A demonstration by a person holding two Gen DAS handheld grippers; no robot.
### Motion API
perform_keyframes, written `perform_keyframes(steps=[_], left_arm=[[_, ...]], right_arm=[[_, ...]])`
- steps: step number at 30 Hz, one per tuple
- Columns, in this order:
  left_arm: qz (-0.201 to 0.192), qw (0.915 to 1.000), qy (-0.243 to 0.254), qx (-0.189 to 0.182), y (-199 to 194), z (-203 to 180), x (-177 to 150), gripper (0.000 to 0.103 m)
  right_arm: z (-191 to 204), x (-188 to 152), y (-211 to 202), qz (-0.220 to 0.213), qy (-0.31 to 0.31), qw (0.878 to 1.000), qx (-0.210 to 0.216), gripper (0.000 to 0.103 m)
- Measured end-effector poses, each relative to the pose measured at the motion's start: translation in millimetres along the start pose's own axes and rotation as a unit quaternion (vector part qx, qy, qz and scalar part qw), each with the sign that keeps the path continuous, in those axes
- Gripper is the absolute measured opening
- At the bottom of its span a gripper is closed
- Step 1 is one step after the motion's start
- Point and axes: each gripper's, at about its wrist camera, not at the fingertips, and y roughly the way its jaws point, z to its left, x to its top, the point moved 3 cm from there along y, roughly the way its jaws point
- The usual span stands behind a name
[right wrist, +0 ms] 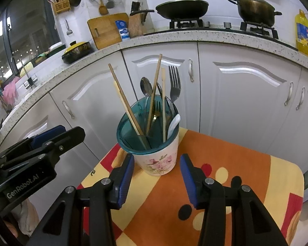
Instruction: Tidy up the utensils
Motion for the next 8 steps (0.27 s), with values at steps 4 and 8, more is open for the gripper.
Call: perform_keyframes(steps=[4, 8], left_arm=[[0.0, 1.0, -0.001, 0.002, 2, 0, -1, 0.049], [0.012, 0.9999, -0.002, 0.0, 9, -1, -4, 0.049]], right_arm=[[-15, -4, 1, 0.0, 0.01, 1.0, -0.012, 0.051], [-50, -14, 1, 0.001, 0.043, 0.999, -0.034, 0.053]])
